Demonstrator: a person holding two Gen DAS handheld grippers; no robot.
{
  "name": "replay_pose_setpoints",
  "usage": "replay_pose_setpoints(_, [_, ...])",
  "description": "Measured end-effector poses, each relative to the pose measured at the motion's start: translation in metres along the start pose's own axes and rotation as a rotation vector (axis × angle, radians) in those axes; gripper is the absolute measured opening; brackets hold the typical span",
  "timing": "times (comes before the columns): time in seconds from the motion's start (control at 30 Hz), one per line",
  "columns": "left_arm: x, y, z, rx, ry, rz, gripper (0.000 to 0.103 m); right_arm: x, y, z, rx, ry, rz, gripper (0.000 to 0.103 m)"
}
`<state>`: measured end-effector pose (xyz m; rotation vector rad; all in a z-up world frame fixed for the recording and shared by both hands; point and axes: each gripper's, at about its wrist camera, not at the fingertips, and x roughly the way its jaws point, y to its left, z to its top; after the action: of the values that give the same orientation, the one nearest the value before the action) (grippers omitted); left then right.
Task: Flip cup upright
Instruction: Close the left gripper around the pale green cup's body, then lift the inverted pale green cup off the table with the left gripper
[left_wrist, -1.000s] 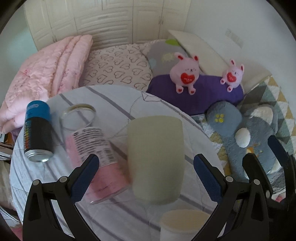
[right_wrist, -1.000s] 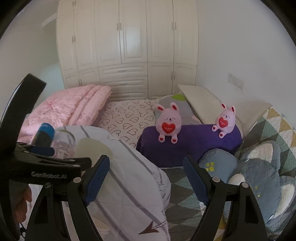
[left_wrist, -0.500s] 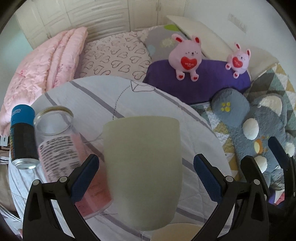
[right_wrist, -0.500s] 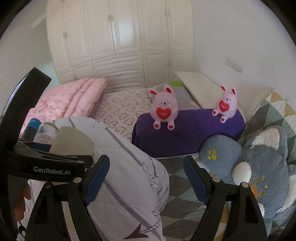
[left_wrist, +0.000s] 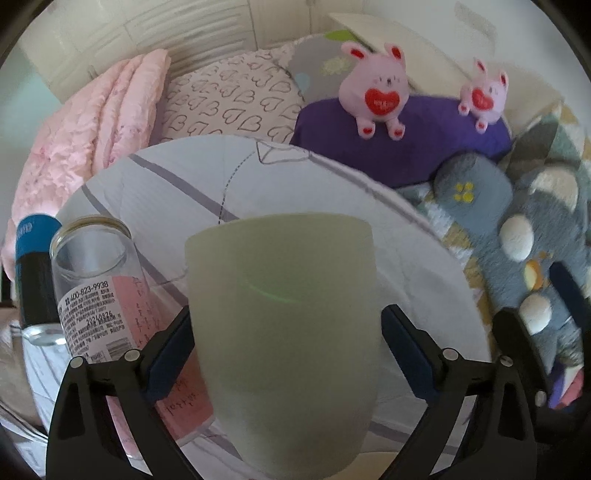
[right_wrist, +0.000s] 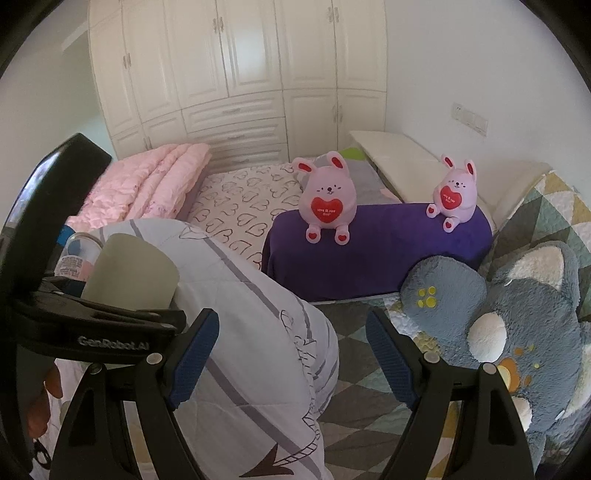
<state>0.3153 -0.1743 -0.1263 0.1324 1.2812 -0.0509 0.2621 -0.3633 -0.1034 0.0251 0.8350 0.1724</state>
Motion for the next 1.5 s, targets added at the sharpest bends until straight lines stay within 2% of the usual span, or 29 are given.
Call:
replay_pose_setpoints(0.13, [0.002, -0.004, 0.000, 0.031, -0.001, 0.037, 0.087, 0.000, 0.002, -0.001, -0.003, -0.001, 0.003, 0.083])
replay_pose_setpoints(0.17, [0.001, -0.004, 0.000, 0.036, -0.005, 0.042, 0.080, 0.001, 0.002, 0.000, -0.001, 0.001, 0.006, 0.083])
replay_pose_setpoints(0.57, [-0.015, 0.008, -0.008, -0.017, -0.047, -0.031, 0.080, -0.005, 0.006, -0.001, -0.006, -0.008, 0.011, 0.083])
replay_pose_setpoints(0.8, [-0.038, 0.015, -0.016, -0.035, -0.104, -0.055, 0.080, -0.019, 0.010, 0.003, -0.005, -0.030, 0.015, 0.083])
replay_pose_setpoints(1.0, [-0.073, 0.023, -0.026, -0.054, -0.161, -0.090, 0.080, -0.050, 0.020, 0.009, -0.015, -0.080, 0.015, 0.083])
replay_pose_setpoints(1.27, [-0.134, 0.051, -0.059, -0.087, -0.249, -0.098, 0.080, -0.107, 0.050, 0.018, -0.054, -0.166, 0.017, 0.083])
replay_pose_setpoints(1.5, [-0.173, 0.096, -0.115, -0.143, -0.309, -0.067, 0.080, -0.150, 0.101, 0.008, -0.120, -0.226, 0.063, 0.083])
